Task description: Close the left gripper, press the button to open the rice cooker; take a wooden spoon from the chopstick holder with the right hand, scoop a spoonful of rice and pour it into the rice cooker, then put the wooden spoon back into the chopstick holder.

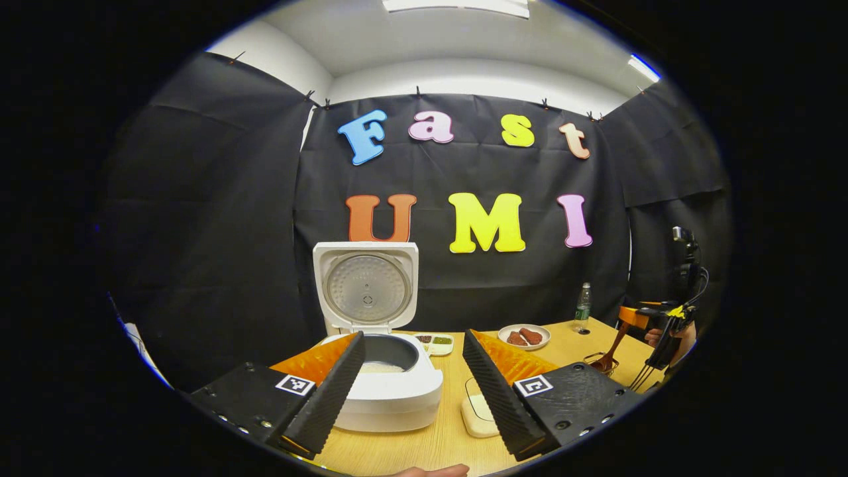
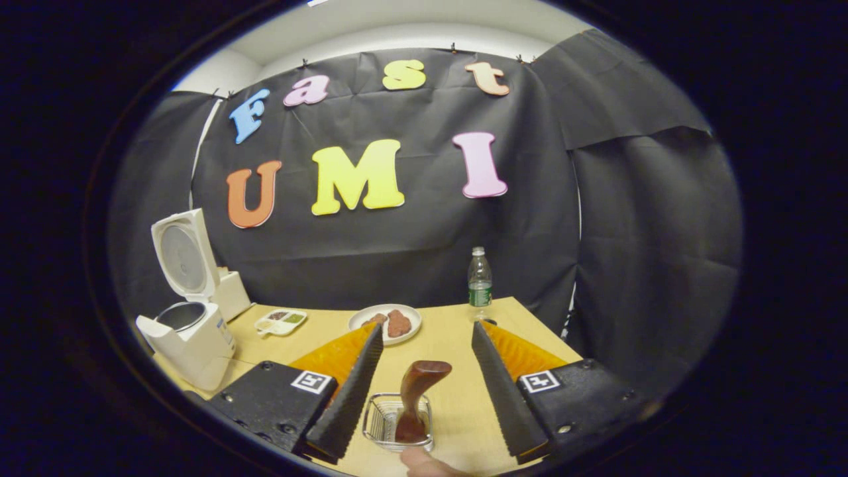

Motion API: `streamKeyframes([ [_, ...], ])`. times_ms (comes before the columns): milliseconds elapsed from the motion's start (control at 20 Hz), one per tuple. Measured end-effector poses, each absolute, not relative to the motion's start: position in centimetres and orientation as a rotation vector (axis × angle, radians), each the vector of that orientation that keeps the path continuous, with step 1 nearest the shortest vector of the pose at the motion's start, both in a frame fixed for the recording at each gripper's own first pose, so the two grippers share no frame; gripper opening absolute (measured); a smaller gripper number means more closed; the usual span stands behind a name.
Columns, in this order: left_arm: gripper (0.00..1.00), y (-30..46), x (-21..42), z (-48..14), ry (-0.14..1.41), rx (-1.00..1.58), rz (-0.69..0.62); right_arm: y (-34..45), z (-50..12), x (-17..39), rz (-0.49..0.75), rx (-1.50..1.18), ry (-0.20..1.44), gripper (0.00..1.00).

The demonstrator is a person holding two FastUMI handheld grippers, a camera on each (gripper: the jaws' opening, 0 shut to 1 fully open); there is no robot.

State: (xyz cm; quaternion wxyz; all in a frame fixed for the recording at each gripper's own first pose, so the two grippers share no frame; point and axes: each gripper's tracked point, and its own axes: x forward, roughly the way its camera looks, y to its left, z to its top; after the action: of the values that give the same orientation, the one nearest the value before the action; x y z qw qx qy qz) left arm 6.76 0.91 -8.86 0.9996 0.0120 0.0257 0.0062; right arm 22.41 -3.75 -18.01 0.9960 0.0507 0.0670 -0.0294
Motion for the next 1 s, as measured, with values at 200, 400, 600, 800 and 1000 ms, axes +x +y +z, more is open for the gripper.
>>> streamKeyframes([
  [200,0.94,1.2,7.4,-7.7,0.055,0.008,0.012,-3.5,-16.8,19.5,-0.057,0.103,0.123,0.98],
  [400,0.94,1.5,8.3,-5.9,0.06,-0.045,-0.019,-2.9,-13.2,16.6,-0.037,0.074,0.052,1.0],
  [600,0.94,3.3,9.7,-1.9,0.031,-0.059,-0.011,-1.2,-10.3,13.9,0.008,0.06,0.014,0.96],
  [800,0.94,4.0,11.9,2.6,-0.007,-0.06,-0.033,0.3,-9.6,12.6,0.053,0.062,0.007,0.96],
  [1000,0.94,4.4,14.9,6.2,-0.034,-0.034,-0.051,0.4,-9.2,11.9,0.075,0.065,-0.008,0.99],
])
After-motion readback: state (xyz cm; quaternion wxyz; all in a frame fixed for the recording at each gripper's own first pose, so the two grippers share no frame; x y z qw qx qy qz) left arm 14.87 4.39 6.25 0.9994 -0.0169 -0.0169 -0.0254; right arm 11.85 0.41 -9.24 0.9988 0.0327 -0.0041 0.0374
